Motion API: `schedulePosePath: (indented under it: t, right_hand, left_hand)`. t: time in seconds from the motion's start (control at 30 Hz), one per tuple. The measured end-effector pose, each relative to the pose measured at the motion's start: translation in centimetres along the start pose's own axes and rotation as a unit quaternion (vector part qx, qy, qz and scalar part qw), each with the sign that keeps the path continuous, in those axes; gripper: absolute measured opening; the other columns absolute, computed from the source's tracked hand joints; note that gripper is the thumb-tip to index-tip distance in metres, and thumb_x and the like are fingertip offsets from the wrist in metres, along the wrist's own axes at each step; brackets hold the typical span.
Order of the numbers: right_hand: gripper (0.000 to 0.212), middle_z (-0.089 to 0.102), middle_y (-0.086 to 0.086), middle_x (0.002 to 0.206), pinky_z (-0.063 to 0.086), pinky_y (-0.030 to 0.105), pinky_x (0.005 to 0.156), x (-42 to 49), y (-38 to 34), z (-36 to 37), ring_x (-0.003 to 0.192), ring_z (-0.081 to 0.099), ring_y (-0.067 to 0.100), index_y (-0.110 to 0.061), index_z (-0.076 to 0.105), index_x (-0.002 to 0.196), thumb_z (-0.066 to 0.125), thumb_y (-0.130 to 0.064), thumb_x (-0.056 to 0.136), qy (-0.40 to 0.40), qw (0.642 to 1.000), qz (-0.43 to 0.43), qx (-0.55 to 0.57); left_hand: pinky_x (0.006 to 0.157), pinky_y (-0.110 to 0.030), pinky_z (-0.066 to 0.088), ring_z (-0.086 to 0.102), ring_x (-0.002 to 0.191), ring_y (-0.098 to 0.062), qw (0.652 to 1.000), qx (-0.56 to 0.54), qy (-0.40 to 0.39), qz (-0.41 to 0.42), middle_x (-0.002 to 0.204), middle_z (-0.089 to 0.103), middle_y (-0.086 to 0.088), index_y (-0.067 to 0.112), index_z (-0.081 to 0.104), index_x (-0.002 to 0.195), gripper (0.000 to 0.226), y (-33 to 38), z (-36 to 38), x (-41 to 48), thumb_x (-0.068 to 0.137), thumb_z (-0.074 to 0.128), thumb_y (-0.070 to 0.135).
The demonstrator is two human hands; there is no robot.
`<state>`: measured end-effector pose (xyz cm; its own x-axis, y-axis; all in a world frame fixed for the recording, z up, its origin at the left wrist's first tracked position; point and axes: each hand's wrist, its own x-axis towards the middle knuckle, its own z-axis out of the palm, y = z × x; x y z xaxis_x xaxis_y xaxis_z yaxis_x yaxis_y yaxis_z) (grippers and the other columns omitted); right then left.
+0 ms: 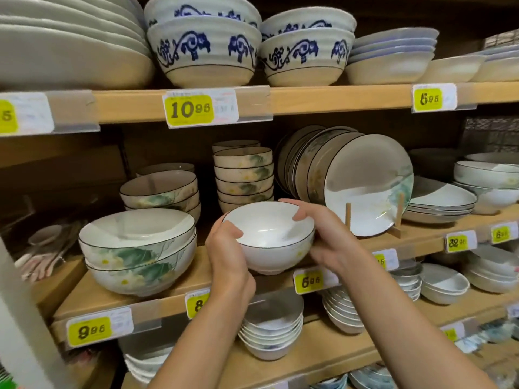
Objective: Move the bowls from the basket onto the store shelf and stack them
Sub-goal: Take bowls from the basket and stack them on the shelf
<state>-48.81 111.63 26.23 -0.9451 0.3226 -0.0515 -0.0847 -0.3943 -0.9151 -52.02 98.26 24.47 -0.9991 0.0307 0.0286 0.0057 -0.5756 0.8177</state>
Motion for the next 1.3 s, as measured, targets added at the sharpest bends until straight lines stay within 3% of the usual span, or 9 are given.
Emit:
schedulePosePath:
  t: [0.17, 0.3, 0.5, 0.57, 0.67, 0.77, 0.83, 1.0, 1.3]
  right_hand:
    - [0.051, 0.069, 0.017, 0.107, 0.055, 0.039, 0.081, 2.4, -0.6, -0.8, 0.09, 0.067, 0.033, -0.006, 0.069, 0.106, 0.037, -0.003, 0.065, -0.137, 0.986, 0.065, 0.065]
    - [0.049, 0.072, 0.018, 0.102, 0.058, 0.039, 0.075, 3.0, 0.9, 0.1, 0.091, 0.067, 0.034, -0.003, 0.071, 0.097, 0.04, 0.0, 0.059, -0.051, 0.994, 0.035, 0.087]
    - [0.04, 0.07, 0.006, 0.09, 0.057, 0.036, 0.071, 3.0, 2.7, 1.4, 0.087, 0.066, 0.026, -0.023, 0.07, 0.088, 0.042, 0.001, 0.074, 0.058, 0.996, -0.02, 0.063]
    - [0.037, 0.071, 0.002, 0.089, 0.056, 0.033, 0.065, 3.1, 3.4, 1.5, 0.088, 0.066, 0.023, -0.026, 0.069, 0.087, 0.043, -0.002, 0.075, 0.059, 0.996, -0.039, 0.053]
    - [0.035, 0.071, 0.001, 0.095, 0.056, 0.034, 0.071, 3.6, 3.9, 1.5, 0.094, 0.066, 0.022, -0.028, 0.067, 0.093, 0.044, -0.006, 0.078, 0.063, 0.996, -0.049, 0.05]
    - [0.033, 0.07, 0.002, 0.102, 0.056, 0.037, 0.078, 4.3, 4.1, 1.6, 0.097, 0.066, 0.022, -0.028, 0.065, 0.098, 0.045, -0.009, 0.081, 0.064, 0.995, -0.05, 0.053]
    - [0.034, 0.07, 0.004, 0.107, 0.056, 0.04, 0.084, 4.6, 4.2, 1.5, 0.1, 0.066, 0.023, -0.025, 0.065, 0.107, 0.046, -0.01, 0.083, 0.071, 0.995, -0.045, 0.051]
    - [0.04, 0.069, 0.007, 0.111, 0.055, 0.04, 0.087, 5.4, 4.7, 1.2, 0.102, 0.065, 0.023, -0.016, 0.061, 0.121, 0.046, -0.01, 0.085, 0.078, 0.995, -0.043, 0.046]
    - [0.018, 0.071, 0.001, 0.084, 0.049, 0.026, 0.063, 6.0, 4.7, 0.8, 0.082, 0.066, 0.015, -0.017, 0.064, 0.092, 0.047, -0.014, 0.084, 0.035, 0.997, -0.069, -0.013]
  left_hand:
    - [0.06, -0.03, 0.055, 0.065, 0.077, -0.029, 0.995, 0.051, -0.06, -0.06, 0.084, 0.074, -0.008, 0.007, 0.068, 0.089, 0.044, 1.4, 0.5, 1.0, 0.055, 0.041, 0.012]
    - [0.069, -0.034, 0.053, 0.064, 0.08, -0.032, 0.993, 0.061, -0.046, -0.093, 0.085, 0.072, -0.014, 0.002, 0.066, 0.091, 0.035, 2.0, 0.1, 2.5, 0.072, 0.038, 0.013]
    - [0.099, -0.049, 0.048, 0.063, 0.11, -0.03, 0.998, 0.042, 0.046, 0.028, 0.112, 0.071, -0.011, 0.009, 0.065, 0.114, 0.046, -2.3, -0.8, 1.2, 0.078, 0.05, 0.032]
    - [0.1, -0.049, 0.048, 0.063, 0.11, -0.029, 0.995, 0.039, 0.071, 0.049, 0.113, 0.071, -0.011, 0.011, 0.064, 0.116, 0.041, -2.7, -0.8, 1.7, 0.084, 0.046, 0.029]
    - [0.084, -0.037, 0.054, 0.066, 0.101, -0.023, 0.994, 0.043, 0.092, 0.052, 0.109, 0.072, -0.009, 0.01, 0.063, 0.115, 0.039, -2.6, -0.4, 3.0, 0.089, 0.041, 0.028]
    - [0.053, -0.018, 0.05, 0.068, 0.068, -0.008, 0.994, 0.054, 0.076, 0.055, 0.075, 0.074, 0.002, 0.019, 0.067, 0.077, 0.032, -3.1, -0.6, 4.2, 0.09, 0.038, 0.026]
    - [0.047, -0.016, 0.048, 0.067, 0.059, -0.006, 0.994, 0.062, 0.074, 0.045, 0.067, 0.072, 0.004, 0.023, 0.065, 0.064, 0.038, -3.3, -0.6, 4.5, 0.09, 0.037, 0.026]
    - [0.071, -0.031, 0.055, 0.07, 0.092, -0.023, 0.993, 0.083, 0.076, 0.027, 0.096, 0.075, -0.01, 0.007, 0.068, 0.106, 0.041, -3.2, -0.5, 5.1, 0.09, 0.037, 0.027]
    - [0.084, -0.039, 0.054, 0.069, 0.094, -0.026, 0.991, 0.108, 0.078, 0.028, 0.094, 0.076, -0.011, 0.01, 0.069, 0.097, 0.033, -3.0, -0.7, 5.9, 0.09, 0.039, 0.024]
